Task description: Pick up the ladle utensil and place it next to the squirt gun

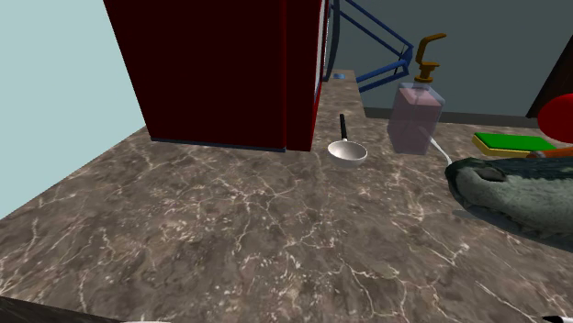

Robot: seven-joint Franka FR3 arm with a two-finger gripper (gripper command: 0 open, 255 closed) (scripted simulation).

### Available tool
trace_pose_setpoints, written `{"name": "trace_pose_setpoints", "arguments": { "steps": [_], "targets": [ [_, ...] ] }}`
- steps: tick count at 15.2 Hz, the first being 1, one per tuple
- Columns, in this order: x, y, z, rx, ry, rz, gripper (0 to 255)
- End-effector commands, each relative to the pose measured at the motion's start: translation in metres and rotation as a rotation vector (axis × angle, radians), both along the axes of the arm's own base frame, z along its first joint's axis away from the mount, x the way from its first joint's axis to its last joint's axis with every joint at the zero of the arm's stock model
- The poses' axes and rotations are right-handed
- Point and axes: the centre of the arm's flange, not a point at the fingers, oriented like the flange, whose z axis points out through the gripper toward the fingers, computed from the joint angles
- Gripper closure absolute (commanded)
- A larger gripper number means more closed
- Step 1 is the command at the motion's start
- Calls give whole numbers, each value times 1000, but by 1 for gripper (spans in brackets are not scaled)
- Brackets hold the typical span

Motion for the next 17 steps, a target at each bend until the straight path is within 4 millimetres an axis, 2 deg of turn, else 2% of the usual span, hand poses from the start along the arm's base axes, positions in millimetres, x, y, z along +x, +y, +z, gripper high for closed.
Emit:
{"name": "trace_pose_setpoints", "arguments": {
  "steps": [1,17],
  "targets": [
    [0,-2,-9,0,0,1,255],
    [0,-2,-94,0,0,1,255]
  ]
}}
